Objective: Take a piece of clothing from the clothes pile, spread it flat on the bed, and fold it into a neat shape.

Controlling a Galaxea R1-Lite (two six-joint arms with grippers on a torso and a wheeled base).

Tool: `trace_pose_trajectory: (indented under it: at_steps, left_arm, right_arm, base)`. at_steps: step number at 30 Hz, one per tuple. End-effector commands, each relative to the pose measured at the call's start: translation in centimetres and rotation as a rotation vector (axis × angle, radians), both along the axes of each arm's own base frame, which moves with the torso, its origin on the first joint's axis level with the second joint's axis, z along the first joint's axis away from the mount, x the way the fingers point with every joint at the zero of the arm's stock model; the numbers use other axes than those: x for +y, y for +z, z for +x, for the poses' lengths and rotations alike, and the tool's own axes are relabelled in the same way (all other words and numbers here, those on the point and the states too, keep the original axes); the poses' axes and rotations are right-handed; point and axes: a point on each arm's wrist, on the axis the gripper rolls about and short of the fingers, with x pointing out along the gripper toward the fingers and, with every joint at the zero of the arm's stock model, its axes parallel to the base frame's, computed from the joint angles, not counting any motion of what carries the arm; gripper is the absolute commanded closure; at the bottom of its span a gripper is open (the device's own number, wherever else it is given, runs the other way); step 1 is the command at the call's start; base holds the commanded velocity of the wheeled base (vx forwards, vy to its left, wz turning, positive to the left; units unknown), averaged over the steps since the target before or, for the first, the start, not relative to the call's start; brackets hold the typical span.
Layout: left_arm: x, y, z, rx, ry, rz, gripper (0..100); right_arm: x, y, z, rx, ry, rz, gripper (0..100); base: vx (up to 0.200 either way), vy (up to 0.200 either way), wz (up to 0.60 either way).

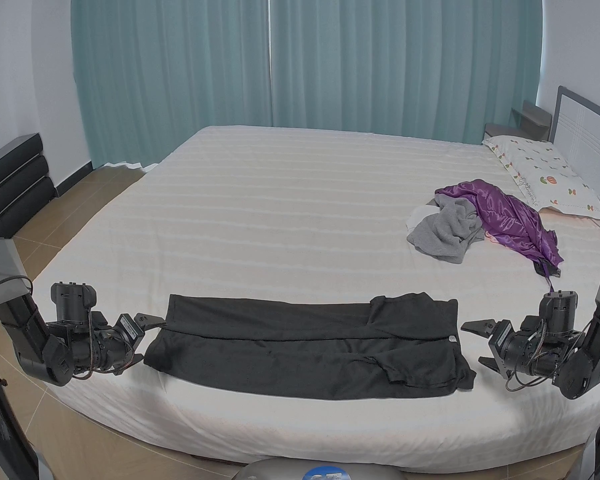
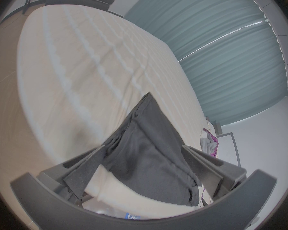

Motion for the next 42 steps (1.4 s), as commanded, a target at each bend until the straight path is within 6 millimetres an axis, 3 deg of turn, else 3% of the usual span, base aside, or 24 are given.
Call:
trace_pose_trajectory:
  at_steps: [1,32,42]
  left_arm:
    - [0.0,0.1,-0.5,-0.008,-0.002,-0.002,0]
    - [-0.2,-0.2,-1.9,-0.033,-0.001,0.009,0]
    - [-1.1,0.2,-3.0,-0.028,-0.022,0.024,0]
  right_arm:
    - [0.0,-0.2,-0.6,0.019,0.002,0.001,0]
    - [0.2,-0.6,-1.5,0.057,0.025,0.013,0]
    - [1.0,-0.5,-2.1,0.067,0.052,0.014,0]
  base:
    - [0.000,0.000,0.00]
    - [0.000,0.000,0.00]
    - [0.000,0.000,0.00]
